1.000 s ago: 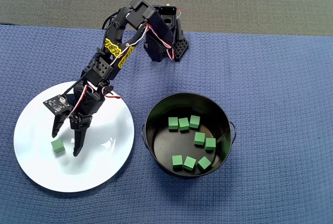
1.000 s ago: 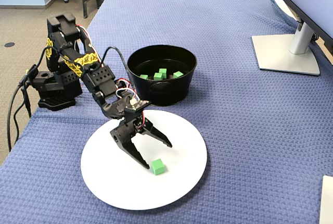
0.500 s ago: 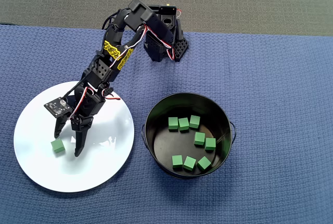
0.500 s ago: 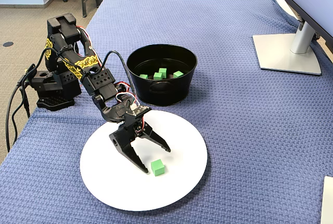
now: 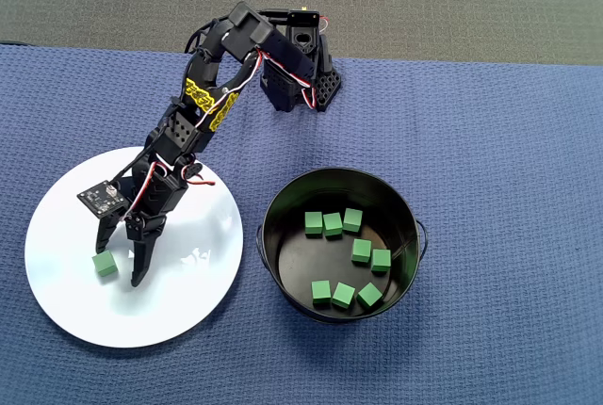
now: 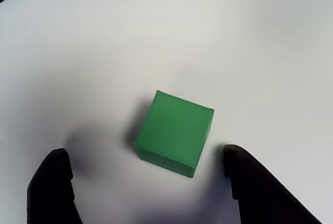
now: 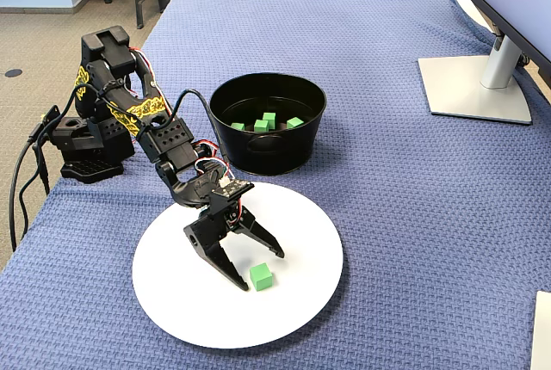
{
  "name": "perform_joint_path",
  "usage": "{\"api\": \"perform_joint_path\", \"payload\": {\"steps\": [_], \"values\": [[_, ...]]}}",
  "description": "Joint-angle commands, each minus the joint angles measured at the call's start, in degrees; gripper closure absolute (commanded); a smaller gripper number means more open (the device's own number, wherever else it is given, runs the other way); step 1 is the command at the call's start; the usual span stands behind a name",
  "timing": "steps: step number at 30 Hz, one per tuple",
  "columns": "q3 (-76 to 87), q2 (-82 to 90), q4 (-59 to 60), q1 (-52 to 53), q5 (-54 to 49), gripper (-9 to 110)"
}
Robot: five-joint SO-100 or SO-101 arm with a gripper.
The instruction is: Pick up the green cubes from the white plate and place them in the black recipient
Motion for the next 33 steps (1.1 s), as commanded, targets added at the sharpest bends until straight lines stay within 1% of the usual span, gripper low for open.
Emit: {"api": "perform_joint_path", "payload": {"steps": [1,12,17,20,24,33], "values": [[-4.5,0.0,-0.9,0.6,0.4,71],[-7.6,-1.7,0.4,1.1,0.8,77],[-7.5,-1.7,0.4,1.1,0.9,88],[-7.3,-1.7,0.6,1.1,0.7,89],[-7.3,-1.7,0.7,1.1,1.1,94],[-7.6,-1.8,0.7,1.1,1.1,100]]}}
